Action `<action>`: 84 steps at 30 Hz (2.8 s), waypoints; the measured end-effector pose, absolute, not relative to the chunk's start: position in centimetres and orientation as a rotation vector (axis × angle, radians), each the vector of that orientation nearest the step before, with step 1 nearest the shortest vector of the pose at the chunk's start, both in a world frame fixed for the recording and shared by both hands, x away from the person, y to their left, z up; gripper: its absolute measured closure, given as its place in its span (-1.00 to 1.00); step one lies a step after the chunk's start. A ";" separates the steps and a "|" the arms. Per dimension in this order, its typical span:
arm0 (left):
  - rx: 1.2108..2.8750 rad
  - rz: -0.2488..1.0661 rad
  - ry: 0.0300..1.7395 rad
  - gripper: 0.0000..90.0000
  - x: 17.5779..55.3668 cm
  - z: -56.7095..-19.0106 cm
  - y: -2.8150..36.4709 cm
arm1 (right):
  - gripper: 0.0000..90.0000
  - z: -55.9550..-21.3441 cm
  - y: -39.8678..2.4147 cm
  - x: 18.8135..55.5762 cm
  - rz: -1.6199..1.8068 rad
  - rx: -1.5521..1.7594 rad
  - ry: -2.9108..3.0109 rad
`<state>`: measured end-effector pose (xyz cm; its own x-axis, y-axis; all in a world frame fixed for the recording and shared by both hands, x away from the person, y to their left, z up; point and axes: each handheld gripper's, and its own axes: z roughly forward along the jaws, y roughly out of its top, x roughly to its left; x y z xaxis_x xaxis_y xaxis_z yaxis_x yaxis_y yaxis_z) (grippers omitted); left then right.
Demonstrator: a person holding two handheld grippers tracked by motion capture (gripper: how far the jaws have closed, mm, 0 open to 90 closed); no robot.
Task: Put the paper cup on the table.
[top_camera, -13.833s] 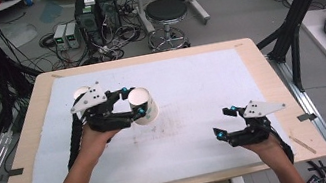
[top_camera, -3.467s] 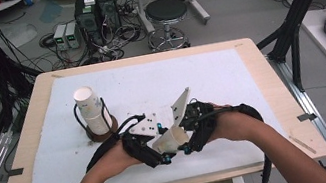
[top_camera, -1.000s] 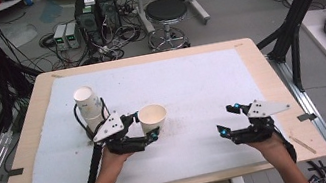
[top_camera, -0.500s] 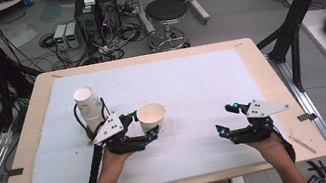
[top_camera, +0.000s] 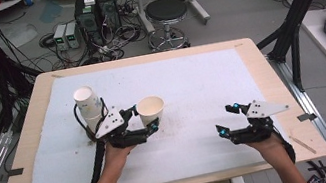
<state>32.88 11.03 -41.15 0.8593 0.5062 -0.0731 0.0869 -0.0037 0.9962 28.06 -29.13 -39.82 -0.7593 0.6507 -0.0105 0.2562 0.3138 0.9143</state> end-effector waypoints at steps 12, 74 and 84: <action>1.608 0.345 0.512 -0.31 35.2 -42.6 7.6 | -0.51 -39.9 -29.5 27.8 1.437 0.803 2.203; 1.791 0.327 0.611 -0.62 31.6 -42.5 10.8 | -0.51 -39.9 -29.3 27.6 1.443 0.806 2.228; 1.682 0.364 0.578 -0.61 28.9 -41.8 15.4 | -0.52 -40.5 -29.0 27.9 1.406 0.855 2.238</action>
